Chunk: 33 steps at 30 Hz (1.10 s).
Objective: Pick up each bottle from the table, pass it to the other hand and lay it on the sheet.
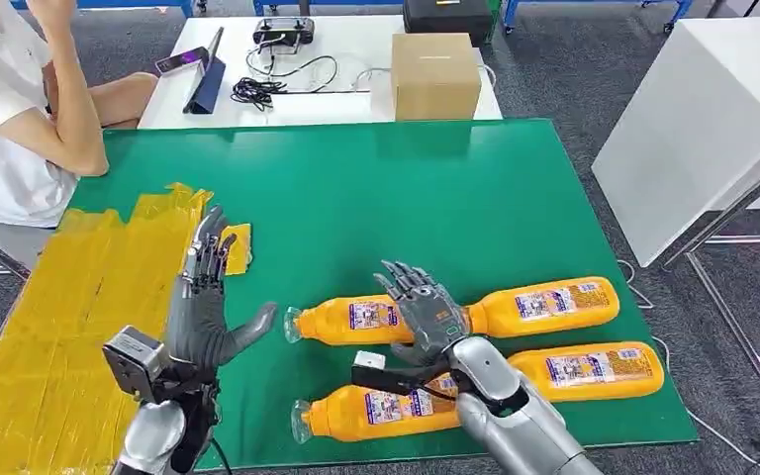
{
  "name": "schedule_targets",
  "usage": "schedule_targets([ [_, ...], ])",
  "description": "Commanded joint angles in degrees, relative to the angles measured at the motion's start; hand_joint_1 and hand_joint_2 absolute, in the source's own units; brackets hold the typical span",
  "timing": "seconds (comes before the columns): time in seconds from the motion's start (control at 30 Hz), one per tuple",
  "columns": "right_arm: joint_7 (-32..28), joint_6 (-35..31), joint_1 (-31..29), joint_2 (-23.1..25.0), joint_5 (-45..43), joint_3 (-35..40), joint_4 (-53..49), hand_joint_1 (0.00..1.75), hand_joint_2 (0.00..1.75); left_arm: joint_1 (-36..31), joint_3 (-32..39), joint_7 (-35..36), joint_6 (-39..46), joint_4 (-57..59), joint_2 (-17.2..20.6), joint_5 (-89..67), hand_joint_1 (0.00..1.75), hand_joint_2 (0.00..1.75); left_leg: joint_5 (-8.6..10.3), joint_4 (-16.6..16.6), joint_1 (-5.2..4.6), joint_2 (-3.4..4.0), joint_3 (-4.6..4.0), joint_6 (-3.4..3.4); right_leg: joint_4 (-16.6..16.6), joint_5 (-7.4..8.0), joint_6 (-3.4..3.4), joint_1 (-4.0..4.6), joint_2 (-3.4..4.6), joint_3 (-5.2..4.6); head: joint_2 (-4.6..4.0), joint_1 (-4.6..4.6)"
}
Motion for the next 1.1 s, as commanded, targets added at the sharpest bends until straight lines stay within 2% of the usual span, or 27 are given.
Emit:
schedule_targets([
  [0.03,0.46,1.19,-5.86,1.12,-0.02,3.15,11.99,0.00,1.75,-3.14,-0.93,0.47,-0.75,4.74,-0.05,0.56,0.00,1.75,-0.03,-0.06,0.02,0.07,0.20,-0.05,-0.09,0.00,0.01,0.02,0.04,0.21,0.00,0.00],
  [0.2,0.66,1.15,-6.05,1.27,0.03,3.14,12.46,0.00,1.75,-3.14,-0.98,0.49,-0.78,4.80,-0.03,0.58,0.00,1.75,-0.07,-0.07,0.04,0.06,0.28,-0.07,-0.13,-0.05,0.00,0.04,0.01,0.31,0.00,0.00],
  [0.43,3.77,-0.25,-9.78,4.09,0.23,1.47,21.82,0.00,1.75,-3.94,-1.75,1.24,-1.69,6.27,-0.47,1.09,0.00,1.75,-0.05,-0.05,0.03,0.14,0.25,-0.06,-0.09,-0.01,0.00,0.03,0.09,0.24,0.00,0.00],
  [0.6,2.40,1.41,-12.04,4.68,-0.93,0.78,28.74,0.00,1.75,-4.71,-2.86,1.16,-3.67,7.83,-0.65,2.71,0.00,1.75,0.02,-0.04,0.00,0.01,0.12,-0.01,-0.06,0.00,0.01,0.00,-0.01,0.13,0.00,0.00],
  [0.7,2.40,2.71,-14.00,5.16,-0.60,1.21,33.28,0.02,1.75,-5.14,-3.39,1.11,-3.86,8.98,-0.97,2.88,0.00,1.75,-0.02,-0.10,0.05,0.08,0.35,-0.06,-0.19,0.00,0.02,0.05,0.01,0.38,0.00,0.00],
  [0.73,2.46,3.02,-14.41,5.27,-0.42,1.38,34.38,0.52,1.75,-5.21,-3.46,1.08,-3.87,9.32,-1.10,2.98,0.00,1.75,0.01,-0.10,0.04,0.03,0.31,-0.04,-0.17,0.00,0.01,0.04,-0.05,0.33,0.00,-0.02],
  [0.77,2.45,3.05,-14.50,5.32,-0.43,1.41,34.73,1.34,1.75,-5.24,-3.45,1.04,-3.87,9.47,-1.17,3.06,0.00,1.75,0.01,-0.09,0.03,0.05,0.34,-0.03,-0.15,0.00,0.01,0.03,-0.05,0.32,0.00,0.00],
  [0.8,2.43,3.41,-14.60,5.40,-0.49,1.42,35.24,1.62,1.75,-5.18,-3.31,0.95,-3.88,9.61,-1.28,3.39,0.00,1.75,0.02,-0.06,0.00,0.03,0.29,-0.02,-0.08,0.00,0.01,0.00,-0.05,0.27,0.00,0.00],
  [0.83,2.35,3.58,-14.72,5.34,-0.30,1.64,35.66,1.71,1.75,-5.18,-3.25,0.90,-3.89,9.81,-1.31,3.55,0.00,1.75,0.04,-0.09,0.03,0.01,0.36,-0.04,-0.14,0.01,0.01,0.03,-0.08,0.36,0.00,0.00],
  [0.87,2.34,3.41,-14.73,5.29,-0.28,1.61,35.77,1.71,1.75,-5.14,-3.11,0.83,-3.86,9.89,-1.33,3.71,0.00,1.75,0.03,-0.06,0.02,0.04,0.37,-0.02,-0.10,0.01,0.01,0.01,-0.04,0.34,0.00,-0.02],
  [0.97,2.20,2.99,-14.87,5.24,-0.20,1.55,35.93,1.54,1.75,-5.25,-3.04,0.75,-3.84,9.83,-1.29,3.79,0.00,1.75,0.06,-0.09,0.04,-0.03,0.46,-0.04,-0.15,0.03,0.01,0.03,-0.12,0.46,0.00,0.00],
  [1.0,2.33,2.95,-14.91,5.14,-0.01,1.64,35.98,1.59,1.75,-5.35,-3.21,0.66,-3.86,9.77,-1.21,3.66,0.00,1.75,0.05,-0.06,0.03,-0.02,0.47,-0.02,-0.11,0.01,0.01,0.03,-0.10,0.47,0.00,0.00],
  [1.1,2.45,2.65,-14.83,4.98,0.05,1.49,35.95,1.57,1.75,-5.45,-3.55,0.54,-3.85,9.43,-1.11,3.40,0.00,1.75,0.08,-0.09,0.06,-0.07,0.54,-0.04,-0.18,0.04,0.01,0.06,-0.15,0.57,0.00,-0.02],
])
